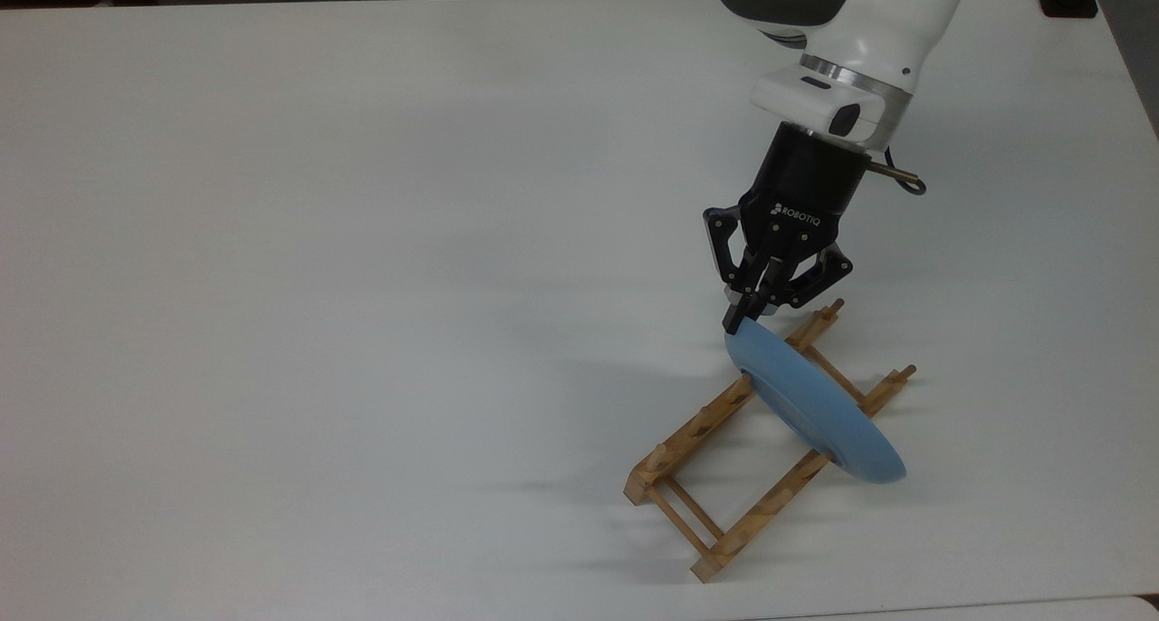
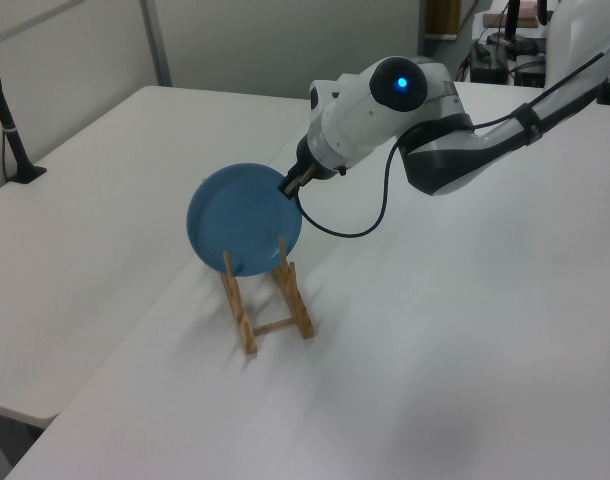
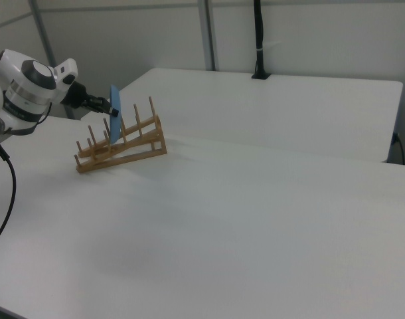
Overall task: Pick plate from plate rack
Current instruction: 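Lift the blue plate up out of the wooden rack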
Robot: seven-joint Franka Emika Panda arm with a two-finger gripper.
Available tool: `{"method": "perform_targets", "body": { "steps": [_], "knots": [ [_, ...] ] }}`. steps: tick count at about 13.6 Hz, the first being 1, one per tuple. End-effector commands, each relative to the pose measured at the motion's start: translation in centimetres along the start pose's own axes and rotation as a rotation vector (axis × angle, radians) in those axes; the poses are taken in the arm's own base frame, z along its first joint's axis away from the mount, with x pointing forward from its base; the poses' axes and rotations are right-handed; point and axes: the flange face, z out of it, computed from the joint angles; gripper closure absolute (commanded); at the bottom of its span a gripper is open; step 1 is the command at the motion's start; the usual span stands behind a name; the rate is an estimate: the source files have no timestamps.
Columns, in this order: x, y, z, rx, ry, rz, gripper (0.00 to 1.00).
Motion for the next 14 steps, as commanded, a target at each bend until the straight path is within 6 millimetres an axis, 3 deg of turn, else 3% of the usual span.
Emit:
{"method": "perform_targets", "body": {
  "steps": [1, 3, 6, 11, 14],
  "knots": [
    [0.4, -0.1, 0.2, 0.003, 0.038, -0.006, 1.0],
    [1.0, 0.3, -0.5, 0.002, 0.048, -0.001, 1.0],
    [3.7, 2.3, -4.1, 0.01, 0.094, 0.033, 1.0],
    [6.3, 4.5, -8.3, 0.027, 0.144, 0.069, 1.0],
    [7.5, 7.5, -8.3, 0.007, 0.102, 0.143, 1.0]
  ]
}}
